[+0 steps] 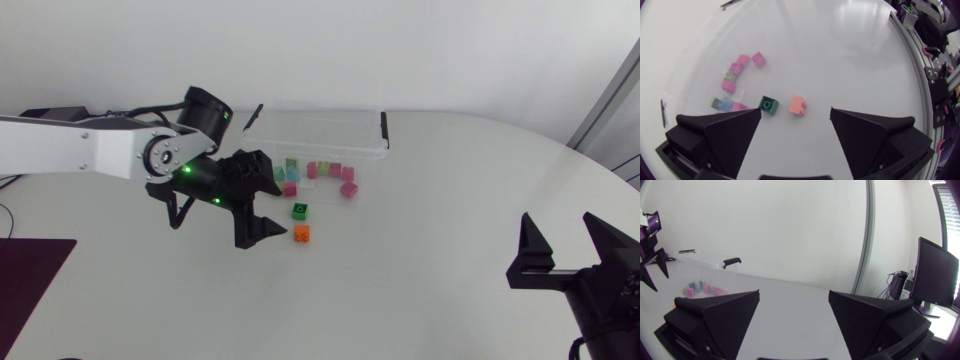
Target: Pick up the duplo bricks and place them in the container
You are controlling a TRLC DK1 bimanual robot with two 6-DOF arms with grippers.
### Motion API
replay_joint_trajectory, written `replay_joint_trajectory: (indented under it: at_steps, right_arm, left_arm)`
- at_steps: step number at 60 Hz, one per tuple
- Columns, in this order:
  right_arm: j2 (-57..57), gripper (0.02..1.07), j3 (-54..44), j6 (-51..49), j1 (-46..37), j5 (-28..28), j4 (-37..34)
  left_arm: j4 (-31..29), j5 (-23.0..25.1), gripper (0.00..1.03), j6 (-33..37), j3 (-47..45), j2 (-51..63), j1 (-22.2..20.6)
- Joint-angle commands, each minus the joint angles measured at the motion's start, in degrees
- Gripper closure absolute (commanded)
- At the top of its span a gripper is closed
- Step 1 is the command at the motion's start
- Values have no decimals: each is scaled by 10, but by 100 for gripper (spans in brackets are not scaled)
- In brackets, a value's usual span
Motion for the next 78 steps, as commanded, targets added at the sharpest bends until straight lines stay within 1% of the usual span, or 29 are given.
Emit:
replay_joint_trajectory:
  at_steps: [1,18,32,38,42,47,48,51,52,53,57,59,60,62,72,78]
  right_arm:
    - [-4,7,-12,11,3,1,-4]
    - [-4,7,-12,11,3,1,-4]
    - [-4,7,-12,11,3,1,-4]
    - [-4,7,-12,11,3,1,-4]
    - [-4,7,-12,11,3,1,-4]
    - [-4,7,-12,11,3,1,-4]
    - [-4,7,-12,11,3,1,-4]
    - [-4,7,-12,11,3,1,-4]
    - [-4,7,-12,11,3,1,-4]
    - [-4,7,-12,11,3,1,-4]
    - [-4,7,-12,11,3,1,-4]
    - [-4,7,-12,11,3,1,-4]
    - [-4,7,-12,11,3,1,-4]
    - [-4,7,-12,11,3,1,-4]
    - [-4,7,-12,11,3,1,-4]
    - [-4,7,-12,11,3,1,-4]
  left_arm:
    - [-3,5,7,38,2,46,-7]
    - [-22,-1,7,52,60,138,-36]
    - [-34,-12,8,59,118,184,-32]
    - [-45,-19,10,61,138,213,-31]
    - [-56,-20,14,70,146,229,-33]
    - [-59,-20,21,73,148,238,-36]
    - [-60,-20,25,75,149,241,-36]
    - [-65,-23,33,77,152,246,-37]
    - [-68,-24,39,78,152,247,-37]
    - [-69,-24,43,79,153,249,-38]
    - [-72,-24,55,82,152,251,-38]
    - [-74,-23,63,82,152,251,-38]
    - [-75,-23,69,83,151,251,-39]
    - [-75,-23,76,83,149,251,-39]
    - [-93,-23,77,90,133,229,-44]
    - [-138,-21,77,97,131,186,-41]
